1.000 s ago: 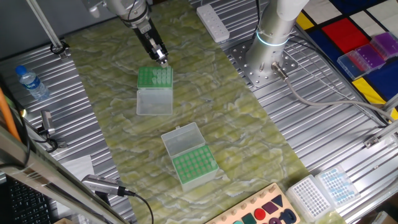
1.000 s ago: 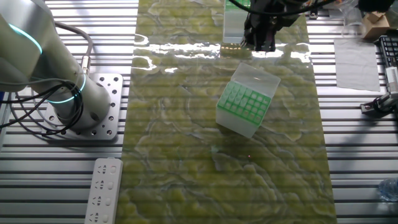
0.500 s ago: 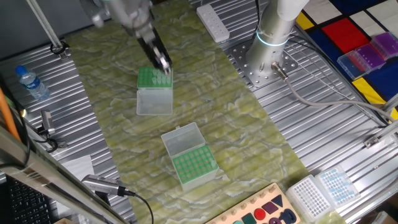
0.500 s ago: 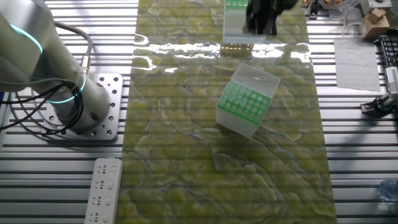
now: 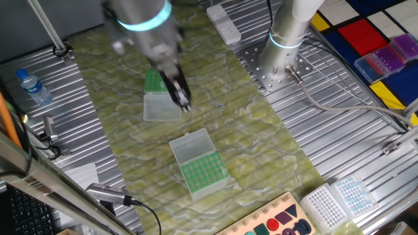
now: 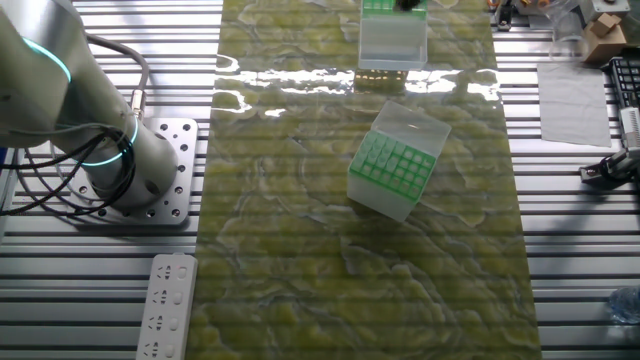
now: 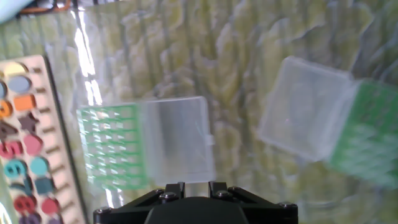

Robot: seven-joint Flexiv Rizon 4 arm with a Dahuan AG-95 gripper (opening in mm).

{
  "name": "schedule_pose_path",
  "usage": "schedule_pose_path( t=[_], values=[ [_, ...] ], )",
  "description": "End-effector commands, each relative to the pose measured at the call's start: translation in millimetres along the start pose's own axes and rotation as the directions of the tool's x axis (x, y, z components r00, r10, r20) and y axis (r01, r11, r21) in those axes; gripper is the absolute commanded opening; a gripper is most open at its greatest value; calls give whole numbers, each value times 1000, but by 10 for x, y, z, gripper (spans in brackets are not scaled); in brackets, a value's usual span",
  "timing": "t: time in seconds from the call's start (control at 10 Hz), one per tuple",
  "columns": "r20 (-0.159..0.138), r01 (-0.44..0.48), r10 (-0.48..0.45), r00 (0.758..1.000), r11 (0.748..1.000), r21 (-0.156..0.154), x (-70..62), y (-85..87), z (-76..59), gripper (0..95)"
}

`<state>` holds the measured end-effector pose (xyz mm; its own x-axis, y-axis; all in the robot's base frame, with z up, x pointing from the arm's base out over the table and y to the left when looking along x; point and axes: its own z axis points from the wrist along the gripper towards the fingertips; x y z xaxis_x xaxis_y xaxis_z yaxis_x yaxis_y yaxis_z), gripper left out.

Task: Transfer all large pipette tips from one holder to another

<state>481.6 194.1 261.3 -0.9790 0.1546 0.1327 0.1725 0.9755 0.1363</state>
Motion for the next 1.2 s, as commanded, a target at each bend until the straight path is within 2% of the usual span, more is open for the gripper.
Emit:
schedule_pose_path(
  t=[0.1, 0.3, 0.5, 0.6, 0.9, 1.0, 1.2],
  values=[
    [0, 26, -26, 1000, 998, 57, 53, 440, 205, 0],
    [-66, 183, -179, 982, 980, 73, 53, 440, 205, 0],
    [-104, 329, -321, 941, 941, 73, 53, 440, 205, 0],
    [-117, 361, -352, 929, 930, 69, 53, 440, 205, 0],
    [-108, 381, -375, 921, 923, 45, 53, 440, 205, 0],
    [-98, 351, -348, 932, 936, 12, 53, 440, 205, 0],
    [-96, 315, -312, 945, 949, 18, 51, 480, 210, 0]
  ],
)
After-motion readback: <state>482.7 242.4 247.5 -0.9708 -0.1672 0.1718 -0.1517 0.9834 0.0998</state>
